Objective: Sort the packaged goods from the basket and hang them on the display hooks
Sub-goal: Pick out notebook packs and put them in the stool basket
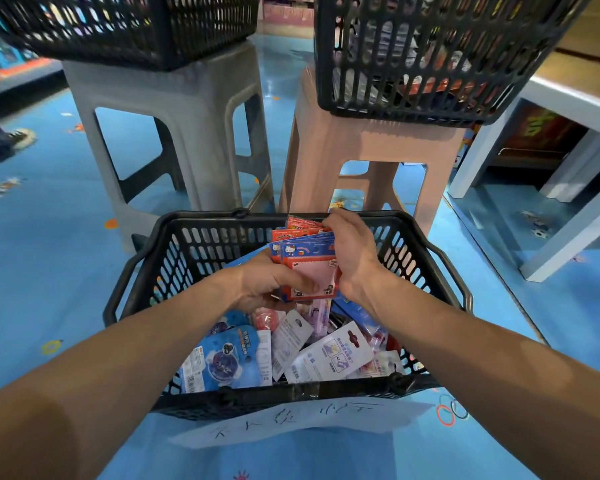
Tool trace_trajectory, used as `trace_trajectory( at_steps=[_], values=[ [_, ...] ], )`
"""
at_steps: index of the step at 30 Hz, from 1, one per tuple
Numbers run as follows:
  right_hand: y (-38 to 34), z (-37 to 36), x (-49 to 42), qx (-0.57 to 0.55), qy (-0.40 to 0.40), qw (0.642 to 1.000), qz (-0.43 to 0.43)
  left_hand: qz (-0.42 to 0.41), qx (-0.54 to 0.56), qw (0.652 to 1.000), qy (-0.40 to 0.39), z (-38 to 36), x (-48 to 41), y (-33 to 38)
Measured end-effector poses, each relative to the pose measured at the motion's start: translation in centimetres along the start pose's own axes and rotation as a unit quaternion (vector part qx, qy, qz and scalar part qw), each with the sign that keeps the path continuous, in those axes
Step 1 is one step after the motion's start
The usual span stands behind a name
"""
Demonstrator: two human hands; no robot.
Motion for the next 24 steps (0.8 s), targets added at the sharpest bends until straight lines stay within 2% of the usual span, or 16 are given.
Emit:
trace_trajectory(
  at_steps=[5, 9, 10, 12, 13, 14, 16, 17, 18, 20, 22, 24],
  values=[
    [-0.1, -0.5, -0.2, 0.029, -0.041, 0.999, -0.013, -0.028, -0.025, 0.999, 0.035, 0.3, -0.1, 0.4],
    [0.5, 0.1, -0.6, 0.04, -0.112, 0.992, -0.052, -0.054, -0.028, 0.996, 0.058, 0.7, -0.2, 1.0],
    [0.7, 1.1, -1.4, 0.061, -0.1, 0.992, -0.048, -0.056, -0.027, 0.996, 0.065, 0.9, -0.4, 1.0],
    [1.0, 4.2, -3.3, 0.139, -0.027, 0.99, -0.024, -0.048, -0.016, 0.995, 0.083, 1.5, -0.9, 0.6],
    [1.2, 5.7, -4.3, 0.224, 0.0, 0.975, 0.0, -0.041, -0.009, 0.995, 0.095, 2.0, -1.1, 0.3],
    [1.5, 6.7, -5.2, 0.351, 0.001, 0.936, 0.031, -0.036, -0.006, 0.994, 0.104, 2.4, -1.3, 0.0],
    [3.6, 7.6, -5.8, 0.598, -0.06, 0.797, 0.063, -0.037, -0.02, 0.992, 0.119, 3.2, -1.5, -0.4],
    [5.0, 7.9, -5.7, 0.671, -0.093, 0.732, 0.067, -0.037, -0.031, 0.991, 0.123, 3.4, -1.6, -0.6],
    [6.4, 8.1, -5.6, 0.714, -0.126, 0.686, 0.064, -0.037, -0.039, 0.991, 0.126, 3.6, -1.8, -0.7],
    [8.0, 8.1, -5.3, 0.735, -0.167, 0.656, 0.053, -0.036, -0.045, 0.99, 0.131, 3.7, -2.0, -1.0],
    [8.6, 8.3, -5.4, 0.732, -0.176, 0.658, 0.031, -0.033, -0.04, 0.99, 0.133, 3.7, -2.2, -1.2],
    [8.8, 8.4, -5.6, 0.744, -0.173, 0.644, 0.041, -0.025, -0.025, 0.991, 0.127, 3.5, -2.3, -1.3]
  ],
)
Point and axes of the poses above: each hand's wrist, its own x-axis away from the middle knuckle, its own z-axis out of the back of the hand, y = z × x, the point moved 9 cm from there along -x, towards the middle knuckle, and after that the axes turned 8 degrees about y, right-handed, at the moved point
